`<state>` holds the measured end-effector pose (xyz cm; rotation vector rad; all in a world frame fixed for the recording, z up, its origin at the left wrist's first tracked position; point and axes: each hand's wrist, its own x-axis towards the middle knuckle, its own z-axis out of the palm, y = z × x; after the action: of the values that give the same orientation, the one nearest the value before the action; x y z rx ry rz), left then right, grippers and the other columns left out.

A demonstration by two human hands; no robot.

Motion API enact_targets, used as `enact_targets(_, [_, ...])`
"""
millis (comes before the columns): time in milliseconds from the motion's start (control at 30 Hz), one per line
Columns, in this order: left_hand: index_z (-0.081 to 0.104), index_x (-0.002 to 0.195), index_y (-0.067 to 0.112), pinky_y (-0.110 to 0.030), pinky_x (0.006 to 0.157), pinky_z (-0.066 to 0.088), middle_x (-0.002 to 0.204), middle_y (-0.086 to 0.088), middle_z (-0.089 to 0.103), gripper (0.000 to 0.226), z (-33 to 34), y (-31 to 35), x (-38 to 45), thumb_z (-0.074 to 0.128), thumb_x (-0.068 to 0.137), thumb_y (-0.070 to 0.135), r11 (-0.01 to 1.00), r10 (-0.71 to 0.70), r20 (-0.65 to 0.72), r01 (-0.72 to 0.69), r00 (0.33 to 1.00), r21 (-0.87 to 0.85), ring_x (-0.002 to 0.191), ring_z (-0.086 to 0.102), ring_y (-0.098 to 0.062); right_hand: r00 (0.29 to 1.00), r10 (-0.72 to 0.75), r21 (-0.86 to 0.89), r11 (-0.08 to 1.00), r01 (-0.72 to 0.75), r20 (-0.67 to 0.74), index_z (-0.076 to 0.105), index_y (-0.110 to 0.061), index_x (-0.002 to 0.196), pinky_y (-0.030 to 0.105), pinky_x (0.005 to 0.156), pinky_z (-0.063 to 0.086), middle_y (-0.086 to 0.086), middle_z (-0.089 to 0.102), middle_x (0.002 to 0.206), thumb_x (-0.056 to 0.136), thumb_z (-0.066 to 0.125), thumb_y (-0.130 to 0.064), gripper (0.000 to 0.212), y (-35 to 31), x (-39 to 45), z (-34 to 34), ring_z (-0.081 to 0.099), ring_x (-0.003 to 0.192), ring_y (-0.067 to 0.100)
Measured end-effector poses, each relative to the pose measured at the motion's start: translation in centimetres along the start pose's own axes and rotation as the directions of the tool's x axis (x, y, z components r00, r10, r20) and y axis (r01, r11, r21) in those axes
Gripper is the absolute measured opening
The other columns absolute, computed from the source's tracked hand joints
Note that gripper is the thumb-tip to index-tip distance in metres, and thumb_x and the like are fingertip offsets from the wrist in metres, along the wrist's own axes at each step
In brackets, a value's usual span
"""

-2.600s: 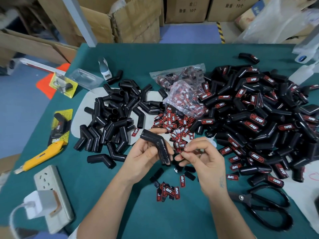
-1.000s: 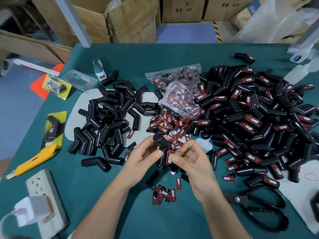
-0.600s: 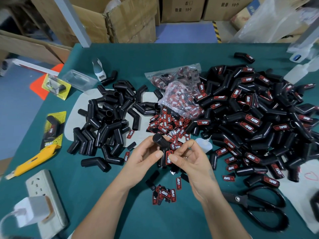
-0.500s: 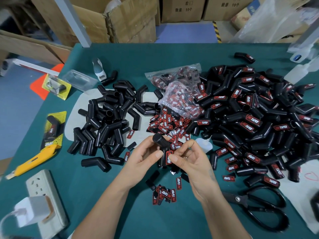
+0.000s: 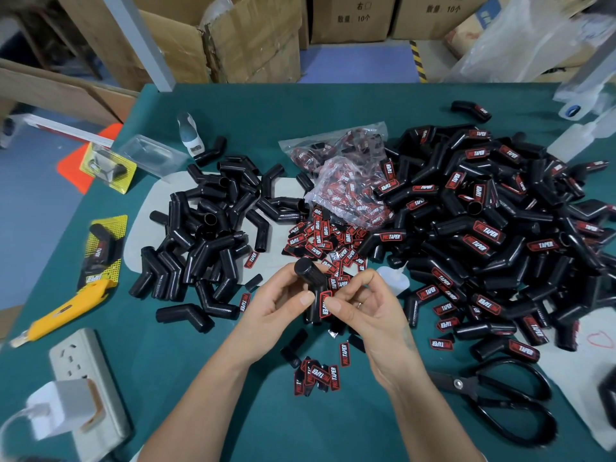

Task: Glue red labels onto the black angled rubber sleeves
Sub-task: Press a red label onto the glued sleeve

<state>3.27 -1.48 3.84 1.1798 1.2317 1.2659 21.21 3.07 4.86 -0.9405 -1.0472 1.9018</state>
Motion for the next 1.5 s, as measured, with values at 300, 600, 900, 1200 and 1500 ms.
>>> enact_targets(300, [0.063, 0.136, 0.026, -0.019, 0.104, 0.045, 0.131, 0.015, 0.068, 0.036, -0.02, -0.41, 0.03, 0.063, 0.103, 0.04, 1.0, -0.007, -0.007, 0.007, 1.0, 0.005, 0.122, 0.061, -0.005, 1.0, 0.007, -0.016, 1.0, -0.007, -0.009, 0.064, -0.027, 0.082, 0.021, 0.074, 0.053, 0.001, 0.071, 0.08, 0.073, 0.09, -0.023, 0.028, -0.11, 0.01, -0.01, 0.065, 0.076, 0.012])
enact_targets(600, [0.061, 0.136, 0.021, -0.018, 0.105, 0.044, 0.133, 0.014, 0.068, 0.044, 0.15, 0.03, 0.0, 0.062, 0.101, 0.049, 1.0, -0.028, -0.015, 0.028, 1.0, 0.003, 0.125, 0.061, -0.005, 1.0, 0.024, -0.002, 1.0, -0.024, -0.006, 0.064, -0.024, 0.084, 0.026, 0.076, 0.055, 0.005, 0.07, 0.083, 0.071, 0.091, -0.027, 0.031, -0.21, -0.09, -0.05, 0.066, 0.079, 0.018])
enact_targets(900, [0.063, 0.135, 0.026, -0.019, 0.104, 0.045, 0.129, 0.017, 0.068, 0.042, 0.07, 0.0, -0.04, 0.062, 0.101, 0.051, 0.999, -0.035, -0.016, 0.035, 0.999, 0.011, 0.123, 0.061, -0.004, 1.0, 0.009, -0.012, 1.0, -0.009, -0.01, 0.064, -0.027, 0.082, 0.023, 0.074, 0.054, 0.002, 0.07, 0.081, 0.071, 0.09, -0.027, 0.028, -0.27, -0.07, 0.07, 0.066, 0.077, 0.013])
enact_targets(1200, [0.059, 0.136, 0.018, -0.018, 0.105, 0.044, 0.133, 0.016, 0.068, 0.036, -0.17, -0.61, -0.01, 0.056, 0.1, 0.024, 1.0, -0.029, -0.017, 0.029, 0.999, 0.007, 0.126, 0.061, -0.004, 1.0, 0.013, 0.019, 1.0, -0.013, 0.002, 0.064, -0.026, 0.083, 0.023, 0.076, 0.054, 0.001, 0.069, 0.082, 0.073, 0.09, -0.026, 0.028, -0.25, -0.07, -0.28, 0.065, 0.078, 0.014])
enact_targets(1500, [0.064, 0.135, 0.045, -0.018, 0.105, 0.045, 0.133, 0.016, 0.068, 0.041, 0.07, 0.18, 0.04, 0.056, 0.102, 0.022, 1.0, 0.007, -0.001, -0.007, 1.0, 0.004, 0.126, 0.061, -0.005, 1.0, 0.018, 0.013, 1.0, -0.018, -0.005, 0.062, -0.022, 0.085, 0.025, 0.075, 0.054, 0.004, 0.068, 0.082, 0.07, 0.09, -0.026, 0.032, -0.29, -0.13, 0.05, 0.065, 0.078, 0.015])
